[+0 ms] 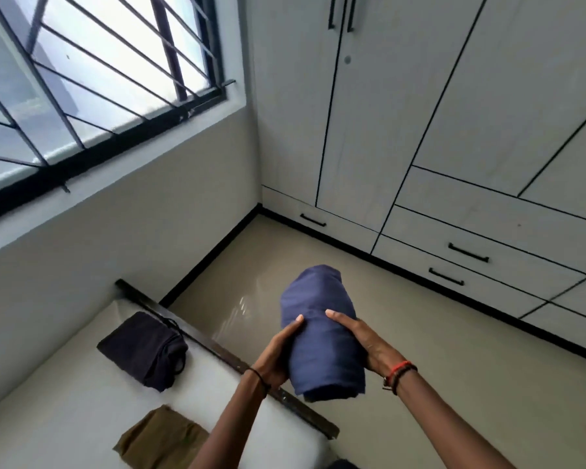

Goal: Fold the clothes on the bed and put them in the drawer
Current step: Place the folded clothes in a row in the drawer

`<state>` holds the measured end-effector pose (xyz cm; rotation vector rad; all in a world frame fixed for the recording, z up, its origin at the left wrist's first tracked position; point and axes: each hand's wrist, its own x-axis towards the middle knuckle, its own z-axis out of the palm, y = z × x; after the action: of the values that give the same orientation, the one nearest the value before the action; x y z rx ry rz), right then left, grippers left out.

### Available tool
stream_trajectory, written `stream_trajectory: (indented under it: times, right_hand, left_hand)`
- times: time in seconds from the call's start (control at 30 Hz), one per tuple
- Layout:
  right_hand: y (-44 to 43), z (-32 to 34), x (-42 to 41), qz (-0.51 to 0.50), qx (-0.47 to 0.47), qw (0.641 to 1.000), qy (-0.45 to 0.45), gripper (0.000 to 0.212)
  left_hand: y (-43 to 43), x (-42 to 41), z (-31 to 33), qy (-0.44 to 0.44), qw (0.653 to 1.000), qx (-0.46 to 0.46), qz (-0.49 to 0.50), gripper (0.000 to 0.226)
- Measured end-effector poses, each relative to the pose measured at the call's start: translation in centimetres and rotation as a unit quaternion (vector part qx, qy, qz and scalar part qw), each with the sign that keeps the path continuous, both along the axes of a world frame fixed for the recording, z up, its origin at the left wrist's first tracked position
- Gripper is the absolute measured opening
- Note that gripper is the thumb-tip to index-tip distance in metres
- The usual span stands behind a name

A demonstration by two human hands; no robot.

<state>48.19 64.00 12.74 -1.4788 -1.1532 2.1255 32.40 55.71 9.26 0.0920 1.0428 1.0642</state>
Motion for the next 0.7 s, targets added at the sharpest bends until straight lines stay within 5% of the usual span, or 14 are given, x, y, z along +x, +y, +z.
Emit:
stream_trajectory:
  times: [0.13,0.33,0.47,0.7]
  right_hand:
    - [1.7,0.5,4.2,-0.061,0.009,0.998,0.005,0.051]
    - [5.5,0.3,10.0,-0.116,-0.008,0.993,0.017,0.053]
    - [9.3,0.5,14.7,-0.129,-0.003,0.991,0.016,0.051]
    - [17.1,0.2,23.9,-0.148,0.007,0.989,0.014,0.046]
  left_hand:
    - [3.5,3.7,1.1,0.066,0.994,-0.001,-0.091,0.051]
    - [9.8,8.8,2.9,0.146,0.974,0.004,-0.171,0.065]
    - [14.5,13.3,3.6,0.16,0.969,0.008,-0.19,0.043]
    - [23.2,22.5,3.7,0.191,0.962,0.02,-0.192,0.045]
